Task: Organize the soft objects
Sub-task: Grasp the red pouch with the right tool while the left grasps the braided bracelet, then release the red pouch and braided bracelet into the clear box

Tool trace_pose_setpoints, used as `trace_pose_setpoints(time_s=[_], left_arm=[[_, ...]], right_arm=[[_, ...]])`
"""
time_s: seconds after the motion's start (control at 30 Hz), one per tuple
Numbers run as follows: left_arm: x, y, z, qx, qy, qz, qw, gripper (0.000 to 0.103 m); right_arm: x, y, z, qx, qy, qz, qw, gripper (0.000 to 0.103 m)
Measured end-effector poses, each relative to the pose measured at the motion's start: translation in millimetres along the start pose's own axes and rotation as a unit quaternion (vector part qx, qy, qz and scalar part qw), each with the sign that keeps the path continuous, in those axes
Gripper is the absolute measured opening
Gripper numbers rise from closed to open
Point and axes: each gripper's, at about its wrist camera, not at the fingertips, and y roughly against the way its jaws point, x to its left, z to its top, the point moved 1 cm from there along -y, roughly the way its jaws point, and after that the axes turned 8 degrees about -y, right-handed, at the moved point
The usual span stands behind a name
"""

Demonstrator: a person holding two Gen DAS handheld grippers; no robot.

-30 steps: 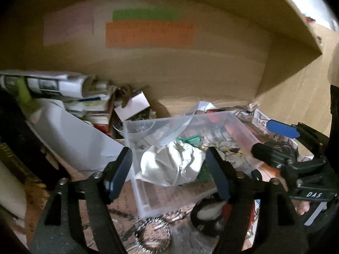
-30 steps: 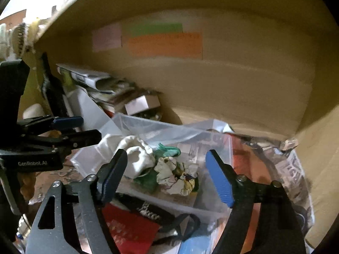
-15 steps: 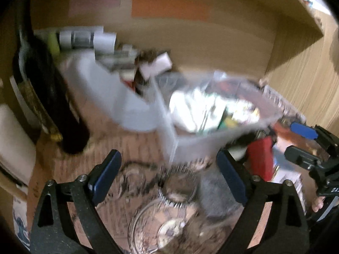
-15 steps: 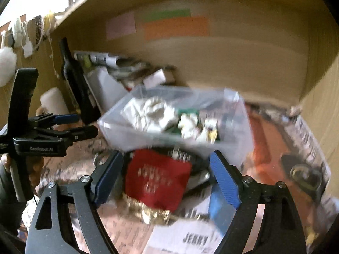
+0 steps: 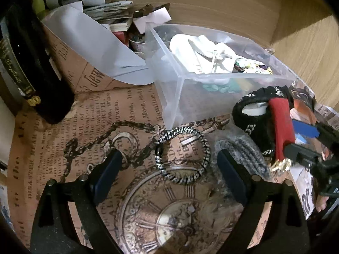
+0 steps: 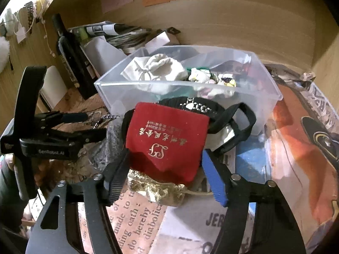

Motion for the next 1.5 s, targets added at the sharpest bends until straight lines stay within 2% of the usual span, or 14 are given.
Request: trace_pose_setpoints(time_s=[0.07,0.2,0.27,0.37,0.43,0.63,1.0,1.2,1.5], left_arm=[[1,-7,4,0.005,0.001,-0.004,1.0000,0.084],[5,-14,7,0.009,0.007,-0.002,0.9999,0.073],[4,-13,6,0.006,0.002,0.004,1.0000,0.070],[-2,-12,3,0.003,-0.015,0.013,0.9998,0.060],[-7,-9,1,0.003,-0.027,0.011,0.9996,0.049],[-9,3,-7,-0.005,-0.015,0.000,0.9999,0.032],[-16,51,-11,-0.056,-0.005,-0.002,0.9984,0.029],[-25,87,6,-0.109,-0.007,-0.002,0.9940,0.029],[-28,108,52,-0.174,-0.003,-0.008,0.9847,0.029]], right_arm=[[-1,1,-2,0.002,0.002,-0.002,1.000,0.052],[-5,3,-7,0.005,0.001,-0.002,1.000,0.044],[-6,5,-8,0.005,0.000,0.000,1.000,0.037],[-9,7,-9,0.004,-0.003,0.007,1.000,0.030],[-9,10,-10,0.001,-0.004,0.012,1.000,0.028],[-5,23,-11,-0.016,0.002,0.012,1.000,0.025],[-12,54,-1,-0.061,-0.008,0.008,0.998,0.025],[-13,73,14,-0.100,-0.004,0.007,0.995,0.025],[-13,87,56,-0.165,0.005,0.001,0.986,0.025]])
